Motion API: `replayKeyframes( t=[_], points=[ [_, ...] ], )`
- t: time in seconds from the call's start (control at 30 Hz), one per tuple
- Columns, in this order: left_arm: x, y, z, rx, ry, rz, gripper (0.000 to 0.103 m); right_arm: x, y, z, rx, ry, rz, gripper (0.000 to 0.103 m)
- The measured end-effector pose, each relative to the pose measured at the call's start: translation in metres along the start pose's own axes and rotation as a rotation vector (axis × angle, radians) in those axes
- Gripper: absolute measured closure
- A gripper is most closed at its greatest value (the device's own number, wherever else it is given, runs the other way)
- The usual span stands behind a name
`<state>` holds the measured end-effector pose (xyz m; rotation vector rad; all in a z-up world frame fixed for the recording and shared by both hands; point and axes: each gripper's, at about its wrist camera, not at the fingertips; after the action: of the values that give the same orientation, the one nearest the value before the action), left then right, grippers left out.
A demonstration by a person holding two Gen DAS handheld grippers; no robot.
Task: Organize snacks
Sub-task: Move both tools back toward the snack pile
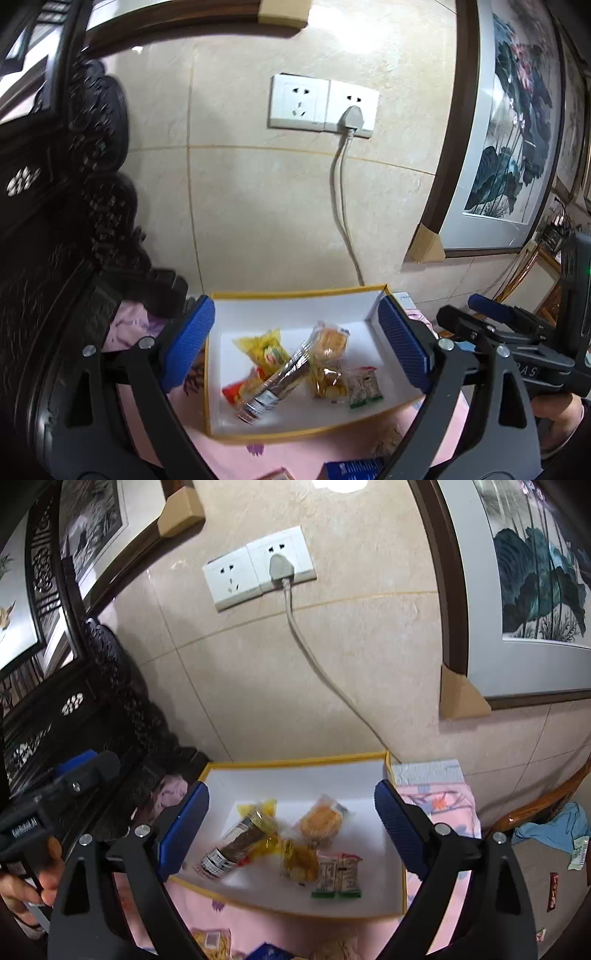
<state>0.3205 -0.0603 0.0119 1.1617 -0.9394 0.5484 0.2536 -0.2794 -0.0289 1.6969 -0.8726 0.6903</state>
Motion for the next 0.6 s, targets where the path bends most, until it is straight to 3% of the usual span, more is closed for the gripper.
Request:
replayKeyframes(
  t=[0.2, 0.47, 0.6],
  points=[
    [-0.039, 0.029, -0.010, 0.020, 0.018, -0.041, 0.009, -0.041, 0.020, -0.012, -0.021, 0.078, -0.074, 0.011],
    [-0.111, 0.061, -0.030, 0.049, 0.057, -0.159, 0.008, -0.118, 0.045, 0.013, -0.043, -0.029, -0.209, 0.012],
    [-0.147, 0.076, -0.039, 0.066, 0.071, -0.221, 0.008, -0.151, 0.050, 0.016, -0.059, -0.022, -0.261, 0.017]
  ],
)
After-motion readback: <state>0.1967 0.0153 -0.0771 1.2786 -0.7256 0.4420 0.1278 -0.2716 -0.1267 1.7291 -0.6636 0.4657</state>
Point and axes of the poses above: each gripper's, at about its wrist camera, not at the fingertips, and y roughly against the way its jaws point, z to its right, x to its top, and after that the axes turned 3 degrees about x, right-handed
